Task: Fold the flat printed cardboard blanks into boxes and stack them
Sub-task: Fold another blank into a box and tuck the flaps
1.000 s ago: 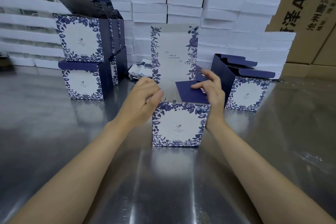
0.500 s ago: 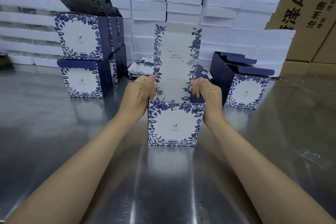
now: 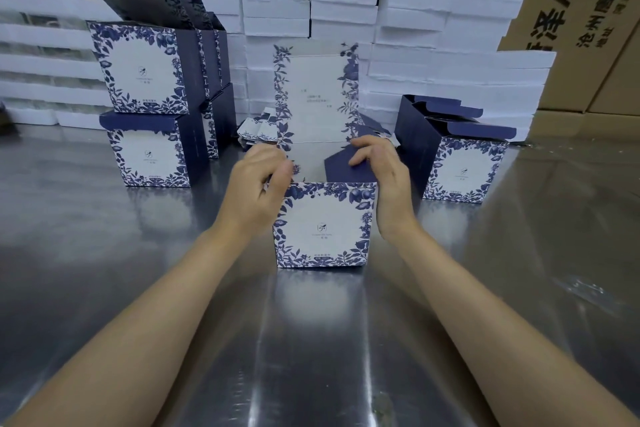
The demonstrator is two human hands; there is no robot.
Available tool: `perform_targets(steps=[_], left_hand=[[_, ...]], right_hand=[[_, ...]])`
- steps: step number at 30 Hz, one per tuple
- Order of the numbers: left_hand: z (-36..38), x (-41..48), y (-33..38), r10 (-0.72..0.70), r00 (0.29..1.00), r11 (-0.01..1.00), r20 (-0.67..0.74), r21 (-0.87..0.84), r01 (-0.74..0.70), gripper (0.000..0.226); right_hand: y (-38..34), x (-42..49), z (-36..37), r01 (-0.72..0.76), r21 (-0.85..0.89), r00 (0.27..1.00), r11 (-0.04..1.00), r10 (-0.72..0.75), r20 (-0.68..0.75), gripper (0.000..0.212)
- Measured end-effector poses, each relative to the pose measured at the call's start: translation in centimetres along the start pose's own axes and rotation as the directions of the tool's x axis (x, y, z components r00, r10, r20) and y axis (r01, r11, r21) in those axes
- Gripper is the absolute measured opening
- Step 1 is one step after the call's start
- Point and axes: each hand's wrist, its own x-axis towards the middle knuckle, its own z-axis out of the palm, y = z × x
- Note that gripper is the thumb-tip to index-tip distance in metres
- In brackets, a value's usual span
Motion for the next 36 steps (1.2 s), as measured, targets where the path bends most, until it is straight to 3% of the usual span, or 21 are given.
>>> perform_targets(steps=[3, 6, 11, 16, 19, 21, 25, 28, 30, 33, 34, 36], left_hand=[[-0.3, 0.0, -0.2, -0.003, 1.0, 0.999, -0.024, 0.034, 0.003, 0.053], [-0.3, 0.0, 0.1, -0.013, 0.999, 1.0, -0.039, 0.025, 0.014, 0.05], [0.1, 0.0, 0.3, -0.002, 1.0, 1.0, -0.028, 0.001, 0.002, 0.055], [0.3, -0.1, 0.0, -0.04, 0.999, 0.999, -0.015, 0.02, 0.04, 0.058], [-0.1, -0.2, 0.1, 0.037, 0.999, 0.999, -0.034, 0.01, -0.037, 0.047], [-0.2, -0.1, 0.3, -0.015, 0.996, 0.995, -0.093, -0.099, 0.006, 0.04], [-0.1, 0.8, 0.6, -0.397, 0.909, 0.867, -0.125, -0.375, 0.328, 0.029], [0.1, 1.1, 0.1, -0.629, 0.776, 0.67, 0.034, -0.482, 0.564, 0.042], [0.2, 0.8, -0.2, -0.686, 0.71, 0.569, 0.156, -0.494, 0.658, 0.053], [0.1, 0.5, -0.2, -0.683, 0.685, 0.527, 0.252, -0.48, 0.702, 0.058], [0.0, 0.4, -0.1, -0.674, 0.689, 0.523, 0.265, -0.488, 0.699, 0.058], [0.1, 0.7, 0.4, -0.654, 0.703, 0.528, 0.28, -0.496, 0.689, 0.054]], right_hand=[[-0.3, -0.3, 0.5, 0.088, 0.007, 0.995, 0.996, -0.089, 0.052, 0.032], [-0.1, -0.6, 1.0, 0.138, -0.033, 0.99, 0.99, -0.138, 0.015, 0.028], [0.9, -0.6, 0.6, 0.075, -0.072, 0.989, 0.995, -0.083, -0.125, 0.036], [1.2, -0.5, 0.7, 0.026, -0.129, 0.99, 0.991, -0.043, -0.131, 0.03], [0.6, -0.7, 0.6, 0.081, -0.094, 0.988, 0.992, -0.093, -0.127, 0.025], [0.1, -0.8, 0.4, 0.102, -0.062, 0.975, 0.993, -0.112, -0.193, 0.014], [0.3, -0.2, -0.2, -0.08, 0.039, 0.93, 0.996, 0.089, -0.356, 0.015], [0.8, 0.0, -0.2, -0.278, 0.152, 0.924, 0.948, 0.307, -0.226, 0.018], [1.0, 0.1, 0.1, -0.399, 0.275, 0.895, 0.875, 0.436, -0.09, 0.029], [0.7, 0.1, 0.7, -0.489, 0.307, 0.86, 0.816, 0.511, 0.012, 0.059], [0.5, 0.1, 0.7, -0.495, 0.304, 0.855, 0.814, 0.519, 0.002, 0.059], [0.1, 0.1, 0.5, -0.499, 0.36, 0.834, 0.788, 0.55, -0.046, 0.038]])
